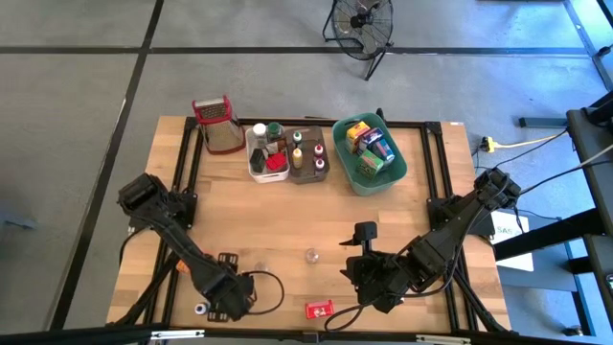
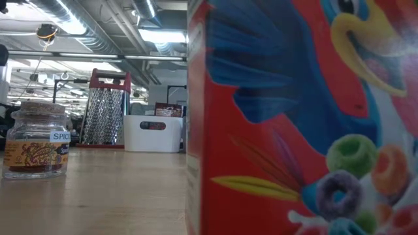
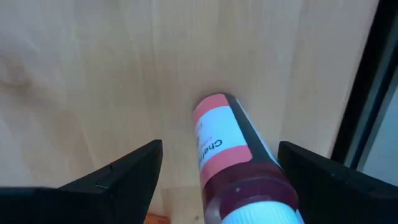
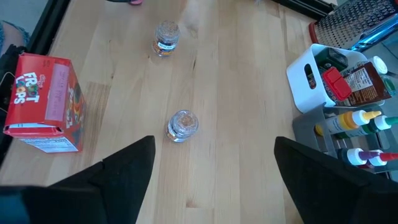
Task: Pick & Place Kitchen Items
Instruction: Put the pink food coloring bottle into the middle black transparent bin
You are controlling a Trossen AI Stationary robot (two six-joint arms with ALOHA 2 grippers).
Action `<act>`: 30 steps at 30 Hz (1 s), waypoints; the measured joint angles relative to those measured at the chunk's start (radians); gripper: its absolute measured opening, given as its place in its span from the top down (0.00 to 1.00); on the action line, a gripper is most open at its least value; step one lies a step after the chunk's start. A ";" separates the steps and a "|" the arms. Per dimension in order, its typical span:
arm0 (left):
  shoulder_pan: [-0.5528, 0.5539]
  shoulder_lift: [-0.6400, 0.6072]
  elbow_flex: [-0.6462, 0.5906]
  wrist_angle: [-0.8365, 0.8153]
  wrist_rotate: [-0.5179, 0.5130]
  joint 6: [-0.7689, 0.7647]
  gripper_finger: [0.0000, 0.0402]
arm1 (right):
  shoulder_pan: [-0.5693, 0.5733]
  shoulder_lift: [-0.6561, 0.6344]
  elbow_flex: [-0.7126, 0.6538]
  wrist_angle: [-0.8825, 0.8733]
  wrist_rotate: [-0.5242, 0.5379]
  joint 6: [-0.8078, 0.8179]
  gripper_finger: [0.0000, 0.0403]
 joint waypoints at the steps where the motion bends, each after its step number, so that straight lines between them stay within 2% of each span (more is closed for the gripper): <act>1: 0.001 -0.001 -0.004 0.006 0.001 0.004 0.22 | 0.000 0.000 0.000 0.000 0.000 0.000 0.17; 8: 0.022 -0.001 -0.010 0.023 0.000 0.039 0.30 | 0.000 0.000 0.000 0.000 0.000 0.000 0.17; 24: 0.069 0.002 -0.010 0.045 0.044 0.093 0.58 | 0.000 0.000 0.000 -0.004 0.001 0.000 0.17; 30: 0.092 -0.001 -0.011 0.040 0.055 0.125 0.63 | 0.000 0.000 0.000 -0.004 0.001 0.000 0.17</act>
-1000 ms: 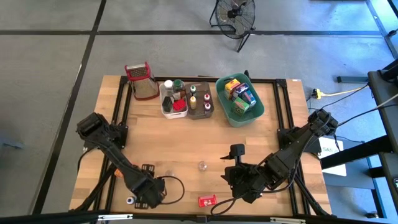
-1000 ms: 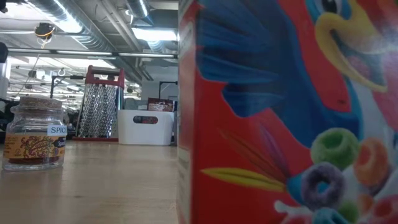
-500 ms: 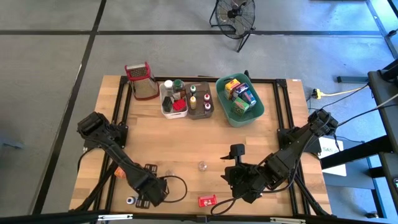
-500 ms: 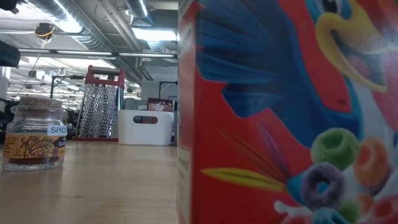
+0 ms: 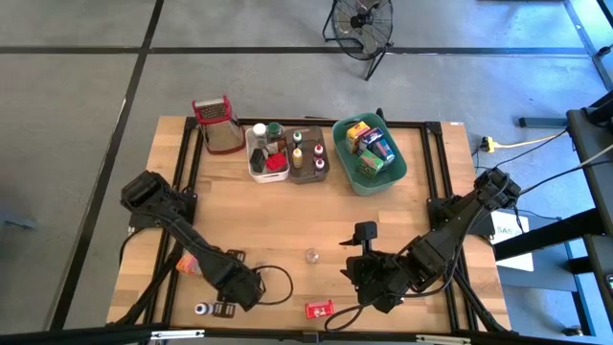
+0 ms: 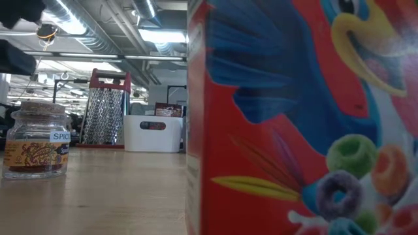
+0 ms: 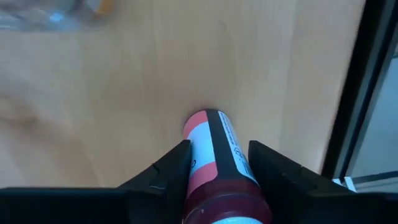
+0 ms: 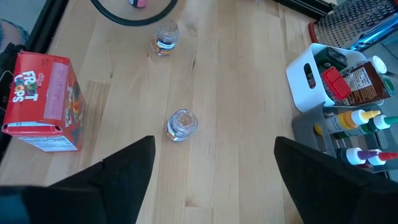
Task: Pick & Place Kitchen Items
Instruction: Put the pink food coloring bottle into the middle black transparent bin
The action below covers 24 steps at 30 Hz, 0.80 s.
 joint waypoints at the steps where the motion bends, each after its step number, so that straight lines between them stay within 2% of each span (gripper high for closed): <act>1: 0.004 -0.002 0.000 -0.001 -0.004 0.003 0.63 | 0.000 0.000 0.000 0.000 0.000 0.000 0.17; 8: 0.021 -0.044 0.047 -0.072 -0.021 0.016 0.64 | 0.000 0.000 0.000 0.000 0.000 0.000 0.17; 13: 0.041 -0.063 0.136 -0.269 0.038 0.001 0.64 | 0.000 0.000 0.000 0.000 0.009 0.000 0.17; 17: 0.087 -0.065 0.231 -0.443 0.031 0.071 0.64 | 0.000 0.000 0.000 0.000 0.032 0.000 0.17; 24: 0.243 -0.066 0.398 -0.649 -0.155 0.327 0.64 | 0.000 0.000 0.000 0.005 0.032 -0.001 0.17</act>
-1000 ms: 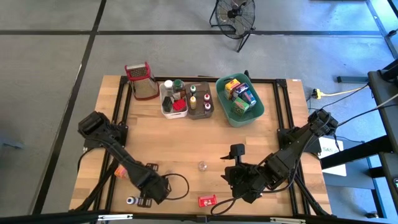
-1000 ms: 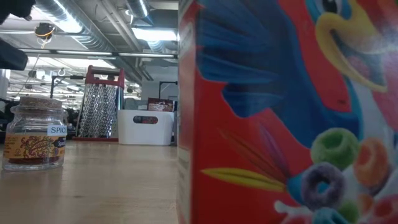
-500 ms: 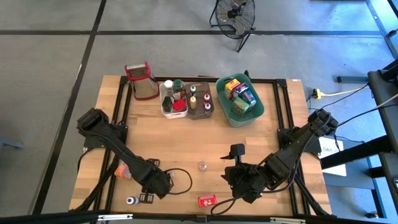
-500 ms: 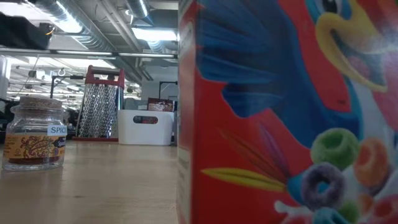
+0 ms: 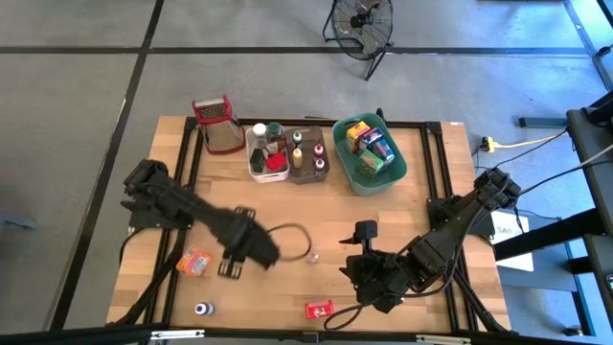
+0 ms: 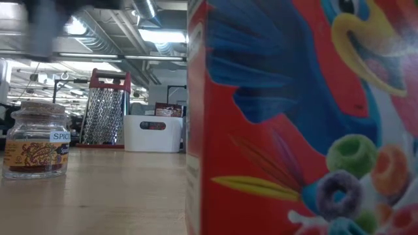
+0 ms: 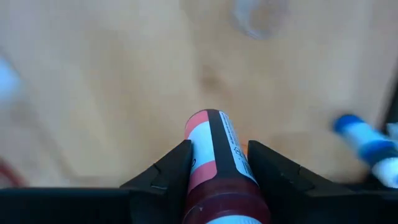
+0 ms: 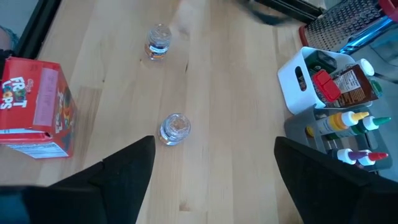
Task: Pick & Place Kitchen Items
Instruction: Put the pink food coloring bottle into the middle black transparent bin
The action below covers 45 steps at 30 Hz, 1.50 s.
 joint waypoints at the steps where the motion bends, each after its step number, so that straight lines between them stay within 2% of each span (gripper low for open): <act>1: 0.029 -0.001 0.019 -0.014 -0.033 0.045 0.64 | 0.000 0.000 0.000 0.000 0.000 0.000 0.17; 5: 0.166 -0.001 0.069 0.000 -0.098 0.267 0.64 | 0.000 0.000 0.000 -0.001 0.003 0.000 0.17; 10: 0.364 -0.001 0.078 0.179 -0.091 0.580 0.64 | 0.000 0.000 0.000 -0.005 0.003 0.000 0.17; 13: 0.473 -0.001 0.078 0.259 -0.092 0.687 0.64 | 0.000 0.000 0.000 -0.006 0.003 0.000 0.17; 19: 0.654 0.026 0.079 0.418 -0.077 0.688 0.64 | 0.000 0.000 0.000 -0.023 0.014 0.000 0.17; 23: 0.701 0.085 0.080 0.453 -0.043 0.713 0.64 | -0.001 0.000 0.000 -0.032 0.030 0.000 0.17; 26: 0.714 0.137 0.111 0.440 -0.030 0.708 0.64 | -0.001 0.000 0.000 -0.032 0.037 0.001 0.17; 29: 0.718 0.201 0.206 0.402 -0.035 0.699 0.64 | -0.001 0.005 0.000 -0.032 0.057 0.000 0.17; 37: 0.719 0.358 0.500 0.136 -0.076 0.666 0.64 | -0.018 0.014 0.000 -0.051 0.047 0.005 0.17; 40: 0.733 0.368 0.522 0.090 -0.080 0.650 0.64 | -0.016 0.014 0.000 -0.052 0.047 0.006 0.17; 45: 0.755 0.368 0.522 0.132 -0.076 0.651 0.64 | -0.009 0.014 0.000 -0.055 0.039 0.013 0.17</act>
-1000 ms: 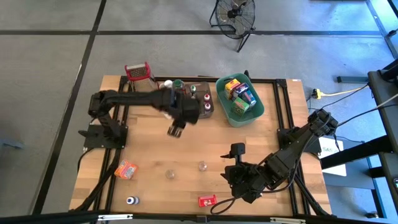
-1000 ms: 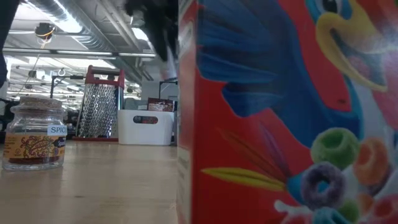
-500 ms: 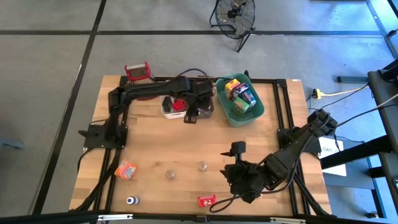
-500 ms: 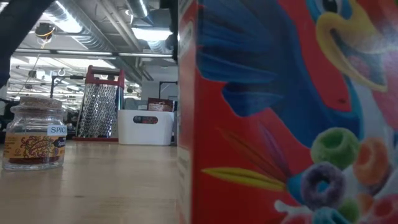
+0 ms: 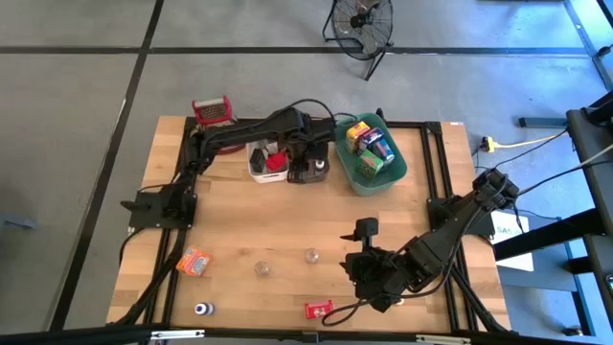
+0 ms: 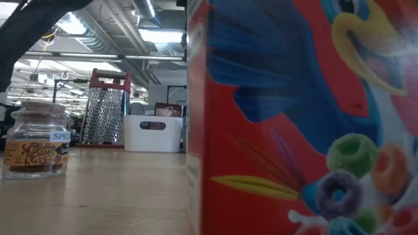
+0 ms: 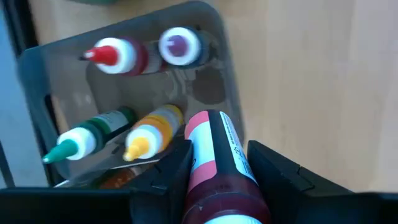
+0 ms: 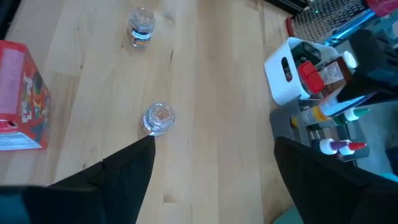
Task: Pick & Place Kitchen Items
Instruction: Put the pink food coloring bottle into the middle black transparent bin
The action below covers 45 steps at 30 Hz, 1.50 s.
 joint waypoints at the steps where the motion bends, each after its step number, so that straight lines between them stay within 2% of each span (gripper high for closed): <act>1: 0.008 0.000 0.000 0.003 0.000 0.000 0.64 | 0.000 0.000 0.000 -0.003 -0.003 0.008 0.17; 21: 0.074 0.000 -0.118 0.100 0.073 0.000 0.64 | 0.004 0.000 0.000 -0.013 -0.003 0.048 0.17; 36: 0.082 0.073 -0.119 0.126 0.097 -0.062 0.64 | 0.004 0.000 0.000 -0.014 -0.003 0.048 0.17; 45: 0.093 0.100 -0.119 0.133 0.096 -0.036 0.64 | 0.004 0.000 0.000 -0.017 -0.003 0.048 0.17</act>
